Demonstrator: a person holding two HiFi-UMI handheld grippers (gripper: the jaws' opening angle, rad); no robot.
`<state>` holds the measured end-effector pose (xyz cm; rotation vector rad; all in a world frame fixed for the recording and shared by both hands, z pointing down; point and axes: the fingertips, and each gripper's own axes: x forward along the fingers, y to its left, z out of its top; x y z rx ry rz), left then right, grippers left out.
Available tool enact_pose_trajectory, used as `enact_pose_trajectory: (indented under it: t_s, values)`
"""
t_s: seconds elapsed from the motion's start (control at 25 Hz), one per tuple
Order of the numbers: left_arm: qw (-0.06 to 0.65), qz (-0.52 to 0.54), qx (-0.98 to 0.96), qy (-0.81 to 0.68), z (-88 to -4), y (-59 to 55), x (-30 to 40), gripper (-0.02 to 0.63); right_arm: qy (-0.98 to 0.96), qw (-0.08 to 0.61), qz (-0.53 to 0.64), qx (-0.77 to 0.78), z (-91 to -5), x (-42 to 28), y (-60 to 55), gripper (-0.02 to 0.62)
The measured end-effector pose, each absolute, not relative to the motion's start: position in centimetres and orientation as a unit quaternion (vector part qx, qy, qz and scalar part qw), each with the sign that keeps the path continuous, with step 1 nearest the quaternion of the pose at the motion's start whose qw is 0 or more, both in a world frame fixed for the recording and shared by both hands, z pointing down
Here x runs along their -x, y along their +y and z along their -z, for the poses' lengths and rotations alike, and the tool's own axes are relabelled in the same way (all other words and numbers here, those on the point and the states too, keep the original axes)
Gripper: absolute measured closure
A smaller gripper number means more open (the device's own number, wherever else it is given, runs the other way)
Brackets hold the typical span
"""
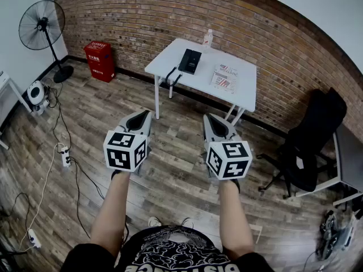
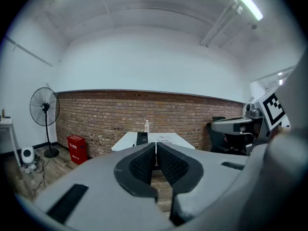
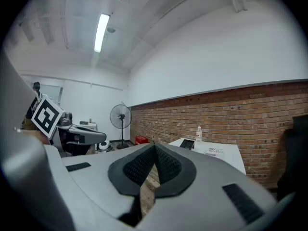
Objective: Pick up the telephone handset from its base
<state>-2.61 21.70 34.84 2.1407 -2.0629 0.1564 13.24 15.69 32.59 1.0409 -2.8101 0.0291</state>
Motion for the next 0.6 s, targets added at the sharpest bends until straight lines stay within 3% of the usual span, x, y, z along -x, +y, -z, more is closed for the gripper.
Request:
enact_pose_trajectory:
  t_s: [0.6]
  values:
    - [0.096,-0.047,-0.737,-0.667,-36.2,21.6,7.7,0.594,-0.928,0.078,-0.015,-0.365,-33.4,-8.4,16.4,0.595]
